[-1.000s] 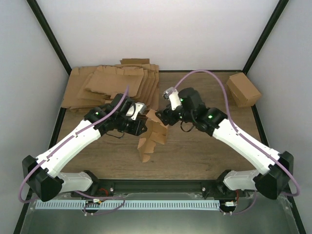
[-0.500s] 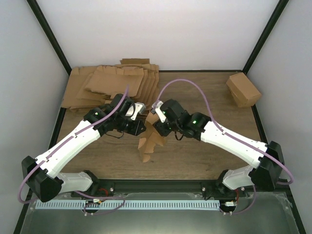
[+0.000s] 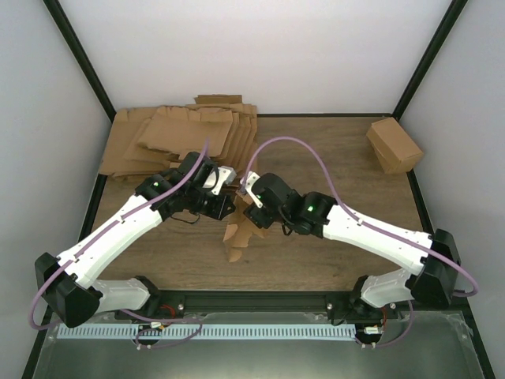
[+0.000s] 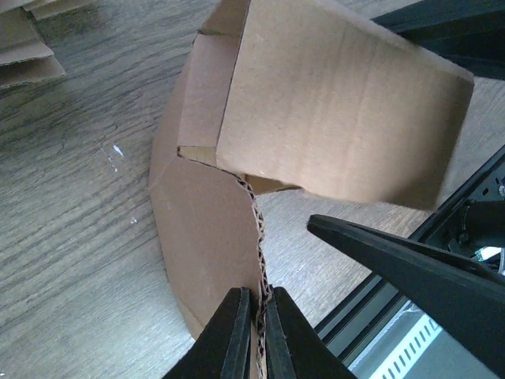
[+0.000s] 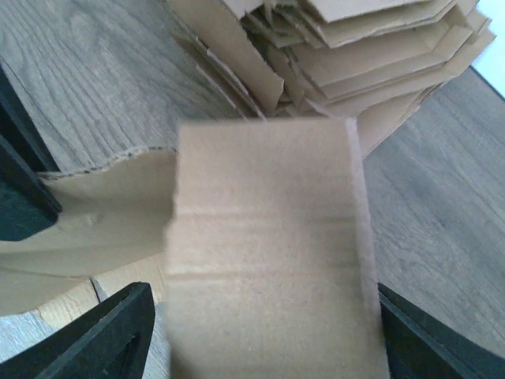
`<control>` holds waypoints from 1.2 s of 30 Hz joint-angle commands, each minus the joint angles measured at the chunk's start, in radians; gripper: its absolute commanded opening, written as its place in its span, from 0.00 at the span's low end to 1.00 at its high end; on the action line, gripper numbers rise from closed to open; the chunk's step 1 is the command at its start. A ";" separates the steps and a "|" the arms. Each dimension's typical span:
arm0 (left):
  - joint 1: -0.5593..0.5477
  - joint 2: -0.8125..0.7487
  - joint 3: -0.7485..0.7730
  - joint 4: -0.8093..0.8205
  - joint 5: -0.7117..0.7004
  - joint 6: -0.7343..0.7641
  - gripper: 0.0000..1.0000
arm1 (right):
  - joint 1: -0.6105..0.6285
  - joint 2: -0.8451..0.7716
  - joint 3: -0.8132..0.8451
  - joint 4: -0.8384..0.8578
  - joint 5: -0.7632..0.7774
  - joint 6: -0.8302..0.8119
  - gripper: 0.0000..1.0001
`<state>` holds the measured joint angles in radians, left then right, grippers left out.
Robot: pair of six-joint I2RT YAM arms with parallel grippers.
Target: Fold the paper box
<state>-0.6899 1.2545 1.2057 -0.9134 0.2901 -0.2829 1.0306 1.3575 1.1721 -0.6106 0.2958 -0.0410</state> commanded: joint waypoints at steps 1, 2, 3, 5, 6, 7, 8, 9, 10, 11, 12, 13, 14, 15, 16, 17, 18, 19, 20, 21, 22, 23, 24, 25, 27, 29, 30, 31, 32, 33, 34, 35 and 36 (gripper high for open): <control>-0.004 -0.005 0.002 0.001 -0.006 0.016 0.08 | 0.012 -0.071 0.013 0.046 0.006 0.009 0.73; -0.004 -0.004 0.003 0.000 -0.005 0.016 0.08 | 0.012 -0.081 0.014 0.052 0.001 0.012 0.74; -0.004 -0.003 0.002 -0.001 -0.005 0.016 0.08 | 0.011 -0.091 0.016 0.057 -0.010 0.015 0.74; -0.004 -0.003 0.002 -0.002 -0.003 0.017 0.07 | 0.011 -0.114 0.015 0.070 -0.027 0.019 0.78; -0.004 -0.002 0.002 -0.002 -0.002 0.016 0.07 | 0.012 -0.121 0.014 0.076 -0.033 0.021 0.79; -0.003 -0.003 0.004 -0.003 -0.002 0.017 0.07 | 0.011 -0.127 0.014 0.080 -0.037 0.022 0.81; -0.004 -0.003 0.006 -0.004 -0.002 0.019 0.07 | 0.011 -0.131 0.014 0.082 -0.039 0.024 0.82; -0.004 -0.003 0.006 -0.004 -0.002 0.018 0.07 | 0.011 -0.133 0.015 0.082 -0.040 0.029 0.82; -0.004 -0.003 0.006 -0.006 -0.002 0.018 0.07 | 0.009 -0.133 0.015 0.082 -0.036 0.033 0.81; -0.004 -0.003 0.006 -0.005 -0.002 0.017 0.07 | 0.008 -0.132 0.015 0.079 -0.031 0.040 0.78; -0.004 -0.004 0.005 -0.005 0.000 0.017 0.07 | 0.004 -0.128 0.015 0.076 -0.025 0.049 0.77; -0.004 -0.004 0.006 -0.005 0.000 0.016 0.07 | -0.001 -0.123 0.015 0.071 -0.020 0.060 0.77; -0.004 -0.005 0.005 -0.005 0.001 0.016 0.07 | -0.007 -0.121 0.015 0.068 -0.018 0.071 0.77; -0.005 -0.006 0.005 -0.005 0.001 0.015 0.07 | -0.015 -0.118 0.016 0.063 -0.027 0.082 0.78; -0.004 -0.006 0.007 -0.006 0.003 0.014 0.07 | -0.025 -0.116 0.017 0.061 -0.042 0.093 0.81; -0.003 -0.006 0.008 -0.007 0.003 0.013 0.07 | -0.037 -0.116 0.018 0.059 -0.059 0.108 0.84; -0.004 -0.007 0.010 -0.008 0.003 0.013 0.07 | -0.051 -0.115 0.021 0.058 -0.079 0.125 0.84; -0.005 -0.007 0.011 -0.007 0.003 0.013 0.07 | -0.068 -0.116 0.025 0.056 -0.103 0.142 0.81; -0.004 -0.007 0.010 -0.007 0.003 0.011 0.07 | -0.089 -0.116 0.031 0.053 -0.134 0.159 0.76; -0.004 -0.009 0.011 -0.007 0.004 0.011 0.07 | -0.108 -0.116 0.037 0.050 -0.160 0.173 0.71; -0.004 -0.008 0.012 -0.007 0.003 0.011 0.07 | -0.124 -0.114 0.041 0.049 -0.186 0.182 0.67; -0.005 -0.007 0.011 -0.008 0.004 0.011 0.07 | -0.136 -0.113 0.043 0.046 -0.212 0.187 0.63; -0.004 -0.007 0.012 -0.007 0.004 0.011 0.07 | -0.144 -0.109 0.045 0.042 -0.232 0.187 0.60; -0.004 -0.006 0.012 -0.007 0.004 0.010 0.07 | -0.145 -0.103 0.047 0.037 -0.243 0.186 0.56; -0.004 -0.006 0.011 -0.006 0.004 0.010 0.07 | -0.146 -0.085 0.050 0.018 -0.266 0.175 0.51; -0.005 -0.005 0.012 -0.004 0.006 0.010 0.07 | -0.145 -0.062 0.052 -0.008 -0.283 0.160 0.45; -0.005 -0.004 0.013 -0.003 0.006 0.010 0.07 | -0.145 -0.051 0.051 -0.020 -0.288 0.155 0.42; -0.004 -0.002 0.013 -0.002 0.006 0.010 0.07 | -0.145 -0.042 0.049 -0.031 -0.290 0.149 0.39; -0.005 -0.001 0.014 -0.003 0.007 0.009 0.07 | -0.145 -0.034 0.044 -0.041 -0.291 0.145 0.36; -0.004 0.001 0.015 -0.002 0.008 0.009 0.07 | -0.145 -0.029 0.036 -0.049 -0.294 0.140 0.33; -0.004 0.002 0.014 -0.002 0.009 0.010 0.07 | -0.145 -0.027 0.027 -0.053 -0.294 0.137 0.31; -0.004 0.003 0.015 -0.002 0.009 0.010 0.07 | -0.145 -0.026 0.017 -0.056 -0.291 0.134 0.30; -0.004 0.004 0.017 -0.002 0.009 0.010 0.07 | -0.146 -0.029 0.006 -0.058 -0.285 0.132 0.29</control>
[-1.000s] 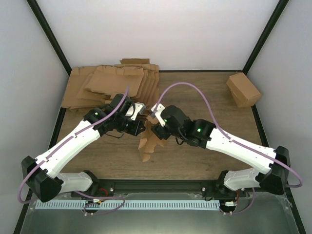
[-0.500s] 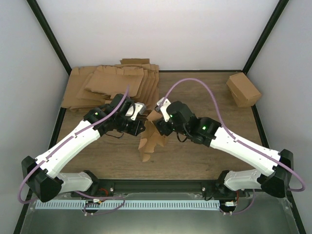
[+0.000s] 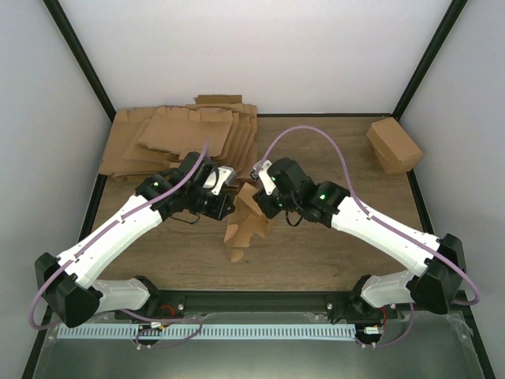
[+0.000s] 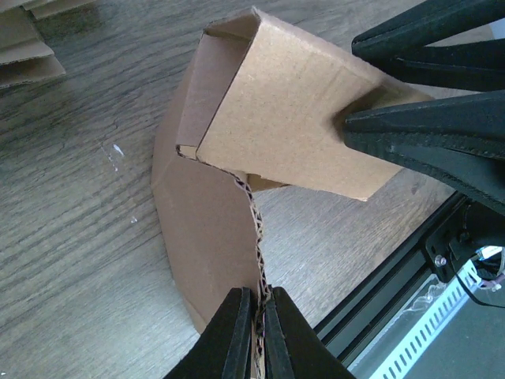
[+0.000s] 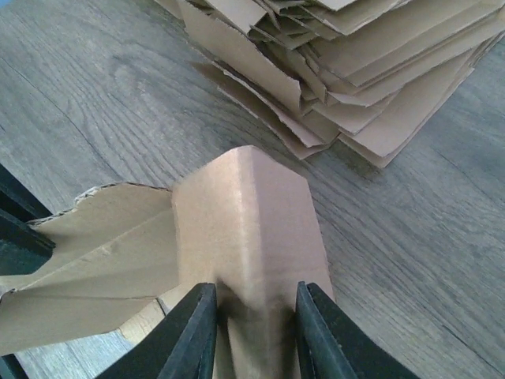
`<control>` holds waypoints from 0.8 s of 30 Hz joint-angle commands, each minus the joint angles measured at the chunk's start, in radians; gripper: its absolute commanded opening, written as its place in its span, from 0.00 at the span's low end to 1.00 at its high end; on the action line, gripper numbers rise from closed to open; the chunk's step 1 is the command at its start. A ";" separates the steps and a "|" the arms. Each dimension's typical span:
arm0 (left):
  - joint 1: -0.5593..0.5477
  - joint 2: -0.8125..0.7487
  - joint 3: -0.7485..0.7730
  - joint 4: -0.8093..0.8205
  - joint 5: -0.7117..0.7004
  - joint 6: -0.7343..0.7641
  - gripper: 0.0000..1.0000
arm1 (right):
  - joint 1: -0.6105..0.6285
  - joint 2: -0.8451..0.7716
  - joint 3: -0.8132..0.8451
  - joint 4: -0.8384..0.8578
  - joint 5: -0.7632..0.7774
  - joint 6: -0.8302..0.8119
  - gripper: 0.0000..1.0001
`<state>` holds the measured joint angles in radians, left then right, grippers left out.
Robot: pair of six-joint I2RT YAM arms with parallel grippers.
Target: Fold the paper box
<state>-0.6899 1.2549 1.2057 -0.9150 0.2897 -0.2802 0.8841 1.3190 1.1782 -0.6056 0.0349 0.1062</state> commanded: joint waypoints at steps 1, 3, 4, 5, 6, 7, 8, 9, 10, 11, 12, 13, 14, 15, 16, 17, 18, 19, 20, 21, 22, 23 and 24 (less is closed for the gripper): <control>-0.004 0.005 0.018 -0.002 0.009 0.008 0.07 | 0.001 0.008 -0.011 -0.063 -0.020 -0.018 0.29; -0.004 0.007 0.021 -0.005 0.007 0.008 0.07 | 0.002 0.002 -0.026 -0.066 -0.010 -0.024 0.29; -0.005 0.010 0.024 -0.005 0.006 0.009 0.07 | 0.001 0.001 -0.033 -0.067 -0.009 -0.027 0.30; -0.004 0.012 0.027 -0.006 0.008 0.010 0.07 | 0.001 0.001 -0.035 -0.070 -0.006 -0.030 0.30; -0.004 0.014 0.030 -0.008 0.008 0.010 0.07 | 0.000 0.004 -0.035 -0.074 -0.004 -0.032 0.31; -0.005 0.018 0.032 -0.008 0.008 0.011 0.07 | 0.001 0.004 -0.035 -0.077 -0.004 -0.037 0.32; -0.005 0.020 0.034 -0.008 0.008 0.010 0.07 | 0.000 0.006 -0.032 -0.081 -0.007 -0.043 0.32; -0.005 0.022 0.035 -0.007 0.009 0.011 0.07 | 0.001 0.008 -0.028 -0.086 -0.003 -0.047 0.33; -0.004 0.024 0.037 -0.006 0.009 0.010 0.07 | 0.001 0.006 -0.023 -0.089 0.007 -0.049 0.34; -0.004 0.026 0.037 -0.005 0.010 0.010 0.07 | 0.002 0.003 -0.018 -0.092 0.017 -0.052 0.36; -0.003 0.027 0.037 -0.004 0.013 0.009 0.07 | 0.007 0.001 -0.013 -0.096 0.035 -0.058 0.40; -0.005 0.027 0.038 -0.001 0.014 0.008 0.07 | 0.020 -0.003 -0.010 -0.099 0.061 -0.066 0.44; -0.004 0.027 0.038 0.000 0.015 0.008 0.07 | 0.035 -0.005 -0.009 -0.100 0.095 -0.076 0.47; -0.005 0.025 0.038 0.002 0.015 0.006 0.07 | 0.052 -0.007 -0.009 -0.101 0.134 -0.091 0.49; -0.005 0.026 0.038 0.002 0.016 0.006 0.07 | 0.069 -0.005 -0.010 -0.101 0.163 -0.102 0.52; -0.004 0.026 0.040 0.004 0.018 0.006 0.07 | 0.079 -0.002 -0.010 -0.103 0.191 -0.110 0.53; -0.004 0.027 0.039 0.009 0.024 0.007 0.07 | 0.087 0.006 -0.007 -0.107 0.222 -0.113 0.54; -0.004 0.026 0.037 0.013 0.032 0.008 0.07 | 0.094 0.016 -0.003 -0.111 0.259 -0.114 0.54; -0.004 0.025 0.036 0.018 0.041 0.006 0.07 | 0.104 0.025 0.000 -0.114 0.296 -0.117 0.53; -0.004 0.024 0.035 0.021 0.045 0.005 0.07 | 0.115 0.032 -0.002 -0.112 0.331 -0.122 0.53; -0.004 0.024 0.035 0.022 0.047 0.004 0.07 | 0.128 0.040 -0.008 -0.106 0.369 -0.131 0.53; -0.004 0.024 0.037 0.022 0.048 0.005 0.07 | 0.144 0.044 -0.018 -0.093 0.402 -0.146 0.53; -0.005 0.024 0.035 0.023 0.050 0.006 0.07 | 0.160 0.048 -0.029 -0.079 0.442 -0.160 0.53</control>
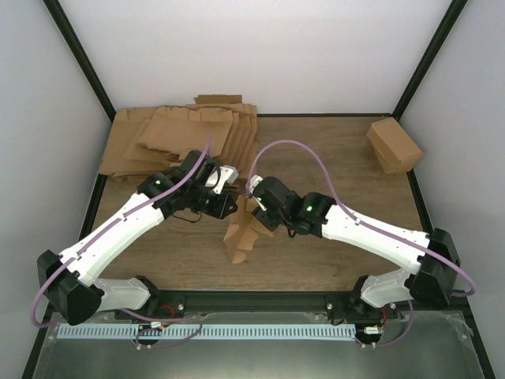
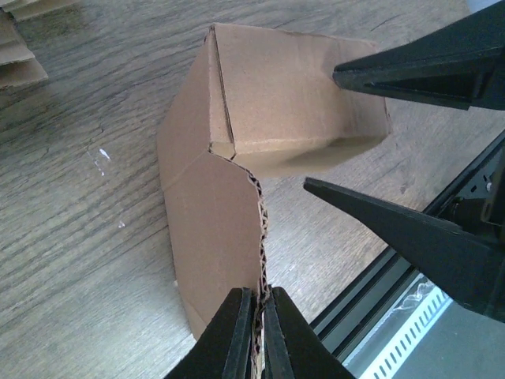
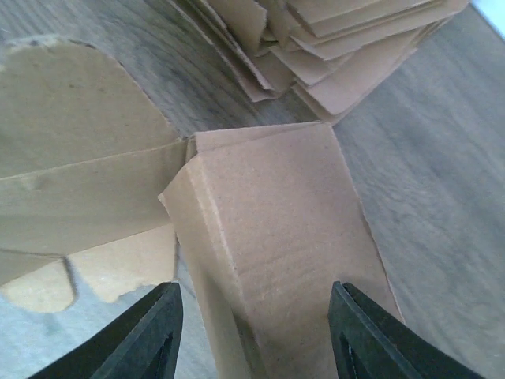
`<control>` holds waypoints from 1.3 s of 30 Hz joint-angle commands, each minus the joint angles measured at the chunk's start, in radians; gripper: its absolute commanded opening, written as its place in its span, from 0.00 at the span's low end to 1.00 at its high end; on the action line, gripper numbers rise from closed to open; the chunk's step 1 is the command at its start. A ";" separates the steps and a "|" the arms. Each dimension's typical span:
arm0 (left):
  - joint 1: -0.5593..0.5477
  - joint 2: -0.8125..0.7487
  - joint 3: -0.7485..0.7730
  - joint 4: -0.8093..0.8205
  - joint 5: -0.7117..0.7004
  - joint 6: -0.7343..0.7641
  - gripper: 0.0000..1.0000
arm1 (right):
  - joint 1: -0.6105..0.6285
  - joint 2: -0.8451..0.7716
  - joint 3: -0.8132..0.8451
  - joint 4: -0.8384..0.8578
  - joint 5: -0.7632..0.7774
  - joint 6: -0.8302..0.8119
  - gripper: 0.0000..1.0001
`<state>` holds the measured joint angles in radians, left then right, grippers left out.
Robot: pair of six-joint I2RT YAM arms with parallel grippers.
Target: Fold the paper box
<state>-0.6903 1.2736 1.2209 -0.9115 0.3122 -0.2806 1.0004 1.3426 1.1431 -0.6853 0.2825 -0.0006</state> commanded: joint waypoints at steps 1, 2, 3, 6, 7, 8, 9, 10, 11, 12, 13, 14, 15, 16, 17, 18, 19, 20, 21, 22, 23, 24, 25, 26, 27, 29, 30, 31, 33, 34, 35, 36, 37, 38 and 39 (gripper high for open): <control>-0.003 0.005 0.018 0.021 0.031 0.007 0.07 | 0.063 0.032 -0.004 0.017 0.237 -0.067 0.54; -0.004 0.004 0.016 0.024 0.036 0.007 0.07 | 0.079 0.039 -0.013 0.030 0.272 -0.083 0.54; -0.004 0.004 0.016 0.027 0.044 0.009 0.07 | 0.094 0.048 -0.026 0.048 0.307 -0.100 0.55; -0.005 -0.003 0.018 0.040 0.078 0.014 0.07 | 0.122 0.070 -0.065 0.119 0.410 -0.153 0.54; -0.004 -0.006 0.018 0.044 0.084 0.014 0.07 | 0.125 0.075 -0.075 0.142 0.434 -0.166 0.54; -0.004 -0.008 0.020 0.045 0.088 0.014 0.07 | 0.127 0.078 -0.087 0.169 0.453 -0.177 0.54; -0.004 -0.009 0.022 0.042 0.091 0.015 0.07 | 0.127 0.077 -0.100 0.197 0.467 -0.190 0.53; -0.003 -0.010 0.025 0.040 0.094 0.018 0.07 | 0.130 0.076 -0.115 0.220 0.473 -0.204 0.53; -0.003 -0.011 0.026 0.038 0.100 0.021 0.07 | 0.132 0.072 -0.130 0.249 0.477 -0.219 0.53; -0.003 -0.010 0.027 0.035 0.104 0.024 0.07 | 0.137 0.068 -0.146 0.277 0.488 -0.235 0.52; -0.002 -0.010 0.029 0.032 0.108 0.027 0.07 | 0.142 0.066 -0.166 0.313 0.504 -0.253 0.51; -0.003 -0.012 0.029 0.031 0.114 0.030 0.07 | 0.148 0.065 -0.184 0.346 0.519 -0.268 0.50; -0.002 -0.012 0.030 0.030 0.121 0.033 0.07 | 0.151 0.064 -0.200 0.375 0.530 -0.282 0.48; -0.002 -0.013 0.030 0.032 0.129 0.035 0.07 | 0.153 0.066 -0.217 0.406 0.541 -0.293 0.44; 0.000 -0.015 0.029 0.035 0.137 0.037 0.07 | 0.156 0.067 -0.232 0.441 0.542 -0.307 0.41; 0.000 -0.016 0.028 0.039 0.144 0.036 0.07 | 0.158 0.066 -0.248 0.467 0.541 -0.314 0.38; 0.001 -0.017 0.027 0.044 0.155 0.035 0.07 | 0.161 0.064 -0.268 0.497 0.542 -0.321 0.36; 0.001 -0.017 0.025 0.051 0.164 0.033 0.07 | 0.161 0.062 -0.281 0.522 0.540 -0.328 0.35; 0.000 -0.018 0.024 0.054 0.172 0.031 0.07 | 0.162 0.059 -0.293 0.544 0.541 -0.334 0.35; 0.000 -0.019 0.023 0.058 0.179 0.030 0.07 | 0.163 0.056 -0.298 0.559 0.540 -0.338 0.34; 0.001 -0.021 0.024 0.062 0.186 0.028 0.07 | 0.163 0.055 -0.300 0.568 0.537 -0.340 0.30; 0.002 -0.023 0.025 0.067 0.193 0.027 0.07 | 0.164 0.055 -0.299 0.575 0.529 -0.344 0.29; 0.002 -0.026 0.026 0.072 0.200 0.026 0.07 | 0.164 0.055 -0.299 0.579 0.521 -0.350 0.26; 0.003 -0.028 0.032 0.077 0.209 0.023 0.08 | 0.163 0.056 -0.299 0.581 0.507 -0.354 0.22; 0.003 -0.029 0.037 0.078 0.216 0.021 0.09 | 0.163 0.057 -0.301 0.582 0.500 -0.358 0.20; 0.005 -0.032 0.053 0.077 0.229 0.019 0.12 | 0.163 0.064 -0.298 0.576 0.501 -0.355 0.16; 0.006 -0.036 0.062 0.079 0.237 0.017 0.15 | 0.164 0.064 -0.295 0.565 0.500 -0.344 0.15; 0.006 -0.039 0.071 0.079 0.242 0.015 0.16 | 0.164 0.064 -0.290 0.555 0.498 -0.336 0.13; 0.008 -0.049 0.087 0.082 0.251 0.014 0.17 | 0.163 0.052 -0.283 0.536 0.475 -0.316 0.13; 0.008 -0.054 0.094 0.081 0.252 0.016 0.19 | 0.164 0.041 -0.284 0.530 0.454 -0.313 0.13; 0.010 -0.060 0.098 0.081 0.251 0.017 0.21 | 0.163 0.032 -0.283 0.526 0.442 -0.306 0.13; 0.012 -0.067 0.103 0.080 0.250 0.017 0.24 | 0.163 0.028 -0.277 0.518 0.440 -0.295 0.12; 0.015 -0.071 0.108 0.078 0.247 0.017 0.30 | 0.162 0.025 -0.270 0.502 0.438 -0.282 0.11; 0.018 -0.078 0.114 0.075 0.243 0.017 0.34 | 0.162 0.024 -0.262 0.484 0.438 -0.267 0.10; 0.020 -0.084 0.120 0.072 0.241 0.016 0.39 | 0.161 0.024 -0.254 0.466 0.440 -0.252 0.08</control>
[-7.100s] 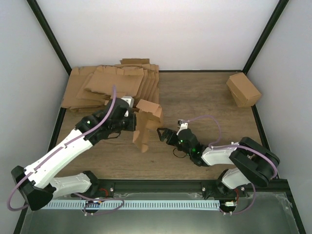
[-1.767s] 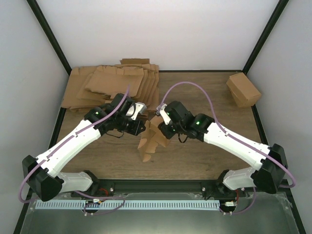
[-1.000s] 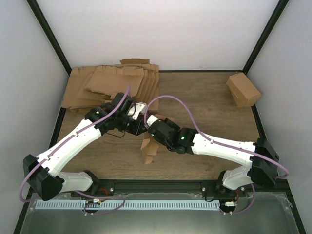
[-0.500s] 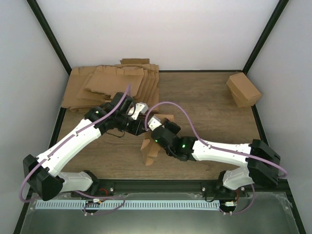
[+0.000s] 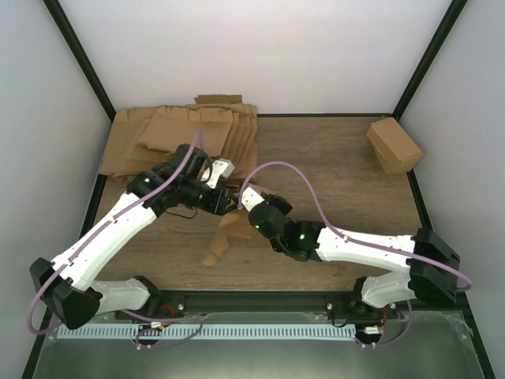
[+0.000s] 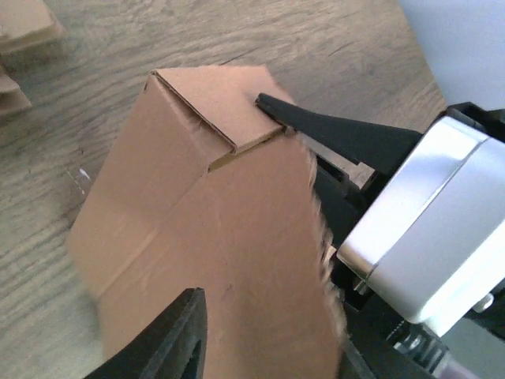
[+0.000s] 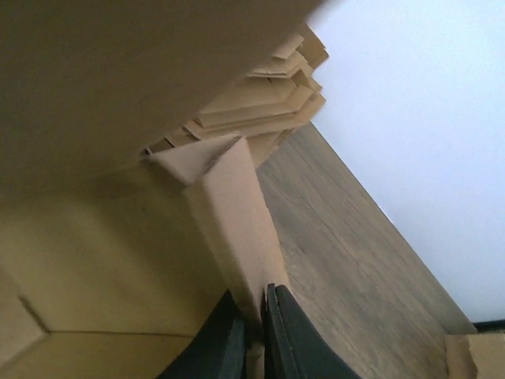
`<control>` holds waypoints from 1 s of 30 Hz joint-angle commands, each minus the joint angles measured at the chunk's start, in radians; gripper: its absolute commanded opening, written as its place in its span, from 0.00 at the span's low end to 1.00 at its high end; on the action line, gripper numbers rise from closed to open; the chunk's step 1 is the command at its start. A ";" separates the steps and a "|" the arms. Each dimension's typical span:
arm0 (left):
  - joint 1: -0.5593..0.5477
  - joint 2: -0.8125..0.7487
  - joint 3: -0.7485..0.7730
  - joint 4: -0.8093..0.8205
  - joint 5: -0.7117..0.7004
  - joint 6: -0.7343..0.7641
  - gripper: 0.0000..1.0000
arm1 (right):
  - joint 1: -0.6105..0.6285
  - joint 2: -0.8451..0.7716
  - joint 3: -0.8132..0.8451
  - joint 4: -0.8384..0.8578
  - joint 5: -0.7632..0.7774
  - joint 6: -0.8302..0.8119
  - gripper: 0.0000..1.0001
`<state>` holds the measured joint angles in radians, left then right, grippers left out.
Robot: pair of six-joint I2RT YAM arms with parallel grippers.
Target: Fold the paper box
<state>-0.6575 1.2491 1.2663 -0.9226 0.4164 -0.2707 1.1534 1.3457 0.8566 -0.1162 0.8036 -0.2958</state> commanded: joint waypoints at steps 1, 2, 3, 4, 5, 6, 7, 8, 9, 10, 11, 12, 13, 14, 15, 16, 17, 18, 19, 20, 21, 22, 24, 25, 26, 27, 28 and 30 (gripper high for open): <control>-0.009 -0.066 0.082 0.083 0.130 0.004 0.44 | 0.003 0.020 0.040 -0.123 -0.080 0.065 0.06; -0.008 -0.074 0.094 0.077 0.121 0.000 0.50 | -0.004 0.018 0.052 -0.147 -0.090 0.089 0.05; -0.006 -0.081 0.117 0.070 0.100 -0.001 0.57 | -0.015 0.018 0.069 -0.179 -0.110 0.121 0.04; -0.005 -0.086 0.141 0.054 0.071 0.000 0.62 | -0.030 0.018 0.083 -0.211 -0.131 0.157 0.04; -0.005 -0.090 0.168 0.032 0.027 0.003 0.66 | -0.049 0.018 0.101 -0.244 -0.161 0.195 0.03; -0.005 -0.094 0.195 0.006 -0.031 0.008 0.68 | -0.073 0.018 0.121 -0.283 -0.205 0.238 0.02; -0.005 -0.096 0.218 -0.017 -0.060 0.017 0.70 | -0.096 0.018 0.138 -0.317 -0.246 0.280 0.01; -0.005 -0.103 0.235 -0.041 -0.083 0.024 0.72 | -0.119 0.015 0.149 -0.354 -0.286 0.334 0.01; -0.005 -0.110 0.252 -0.054 -0.099 0.030 0.74 | -0.139 0.013 0.157 -0.379 -0.337 0.372 0.01; -0.005 -0.117 0.262 -0.064 -0.113 0.033 0.75 | -0.164 0.010 0.161 -0.402 -0.398 0.409 0.01; -0.005 -0.129 0.267 -0.068 -0.127 0.035 0.78 | -0.186 0.007 0.163 -0.421 -0.454 0.448 0.01; -0.005 -0.141 0.270 -0.070 -0.141 0.035 0.80 | -0.203 0.006 0.158 -0.433 -0.526 0.489 0.01; -0.004 -0.153 0.270 -0.070 -0.161 0.034 0.82 | -0.216 0.003 0.149 -0.435 -0.576 0.525 0.01; -0.005 -0.166 0.267 -0.069 -0.183 0.031 0.85 | -0.228 0.000 0.135 -0.430 -0.626 0.566 0.01; -0.005 -0.180 0.264 -0.066 -0.207 0.029 0.88 | -0.236 -0.004 0.113 -0.413 -0.674 0.604 0.01; -0.005 -0.193 0.259 -0.063 -0.234 0.025 0.91 | -0.247 -0.006 0.084 -0.383 -0.727 0.636 0.01; -0.005 -0.206 0.253 -0.059 -0.264 0.018 0.94 | -0.255 -0.004 0.054 -0.347 -0.772 0.664 0.01; -0.005 -0.214 0.247 -0.059 -0.300 0.008 0.97 | -0.260 0.003 0.022 -0.316 -0.803 0.689 0.01; -0.005 -0.218 0.239 -0.061 -0.341 -0.006 0.99 | -0.264 0.018 0.000 -0.296 -0.819 0.718 0.01; -0.005 -0.214 0.235 -0.072 -0.378 -0.019 1.00 | -0.265 0.039 -0.014 -0.286 -0.825 0.739 0.01; -0.005 -0.205 0.231 -0.085 -0.405 -0.033 1.00 | -0.266 0.067 -0.022 -0.282 -0.826 0.757 0.01; -0.005 -0.194 0.223 -0.094 -0.414 -0.042 1.00 | -0.266 0.093 -0.027 -0.283 -0.819 0.775 0.01; -0.003 -0.183 0.171 -0.083 -0.393 -0.061 1.00 | -0.267 0.137 -0.042 -0.272 -0.814 0.790 0.01; 0.002 -0.186 0.131 -0.065 -0.384 -0.069 1.00 | -0.267 0.152 -0.053 -0.261 -0.811 0.797 0.01; 0.010 -0.192 0.092 -0.044 -0.376 -0.077 1.00 | -0.267 0.165 -0.064 -0.249 -0.805 0.805 0.01; 0.022 -0.198 0.053 -0.022 -0.364 -0.082 1.00 | -0.268 0.173 -0.074 -0.236 -0.804 0.808 0.01; 0.035 -0.205 0.023 -0.010 -0.347 -0.086 1.00 | -0.267 0.180 -0.080 -0.226 -0.800 0.811 0.01; 0.063 -0.221 -0.030 0.011 -0.316 -0.091 1.00 | -0.267 0.192 -0.087 -0.219 -0.786 0.813 0.02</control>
<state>-0.6365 1.0527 1.3128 -0.9558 0.0685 -0.3302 0.8909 1.4933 0.8009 -0.3695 0.0185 0.4671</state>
